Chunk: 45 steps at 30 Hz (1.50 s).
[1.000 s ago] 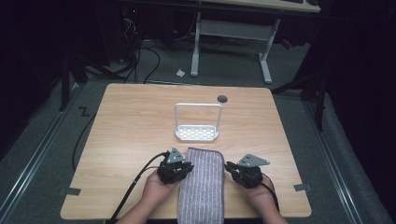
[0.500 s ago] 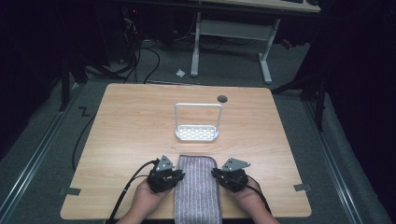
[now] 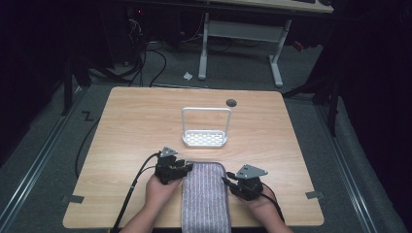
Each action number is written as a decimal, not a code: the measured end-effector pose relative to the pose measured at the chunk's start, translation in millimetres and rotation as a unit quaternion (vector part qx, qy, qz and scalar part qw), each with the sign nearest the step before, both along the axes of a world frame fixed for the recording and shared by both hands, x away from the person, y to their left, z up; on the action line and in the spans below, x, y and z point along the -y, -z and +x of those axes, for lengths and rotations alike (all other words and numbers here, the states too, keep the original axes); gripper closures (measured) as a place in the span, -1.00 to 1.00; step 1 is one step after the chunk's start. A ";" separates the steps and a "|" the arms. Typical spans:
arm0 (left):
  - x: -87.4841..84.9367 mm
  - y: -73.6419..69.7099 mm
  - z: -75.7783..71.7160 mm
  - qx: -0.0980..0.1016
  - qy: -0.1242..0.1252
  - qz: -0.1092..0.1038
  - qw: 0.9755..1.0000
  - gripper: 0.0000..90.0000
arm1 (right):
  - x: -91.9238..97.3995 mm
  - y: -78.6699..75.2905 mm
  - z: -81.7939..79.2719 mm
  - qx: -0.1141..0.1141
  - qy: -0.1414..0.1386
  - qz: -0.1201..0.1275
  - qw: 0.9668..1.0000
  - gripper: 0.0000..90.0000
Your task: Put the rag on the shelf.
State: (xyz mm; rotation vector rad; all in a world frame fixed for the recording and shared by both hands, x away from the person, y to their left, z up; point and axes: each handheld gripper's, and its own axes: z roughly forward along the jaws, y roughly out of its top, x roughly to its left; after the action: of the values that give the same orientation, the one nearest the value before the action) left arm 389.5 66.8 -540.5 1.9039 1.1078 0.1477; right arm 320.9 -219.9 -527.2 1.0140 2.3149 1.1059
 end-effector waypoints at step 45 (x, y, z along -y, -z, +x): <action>-3.3 2.4 -12.5 0.020 0.022 -0.026 0.999 0.73 | -22.9 9.2 27.4 -0.026 0.051 0.002 0.998 0.87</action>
State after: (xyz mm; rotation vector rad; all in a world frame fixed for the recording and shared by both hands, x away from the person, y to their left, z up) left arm 376.9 70.1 -542.8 1.8691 1.0342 0.1300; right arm 348.2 -197.0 -536.4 1.1614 2.2754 1.0554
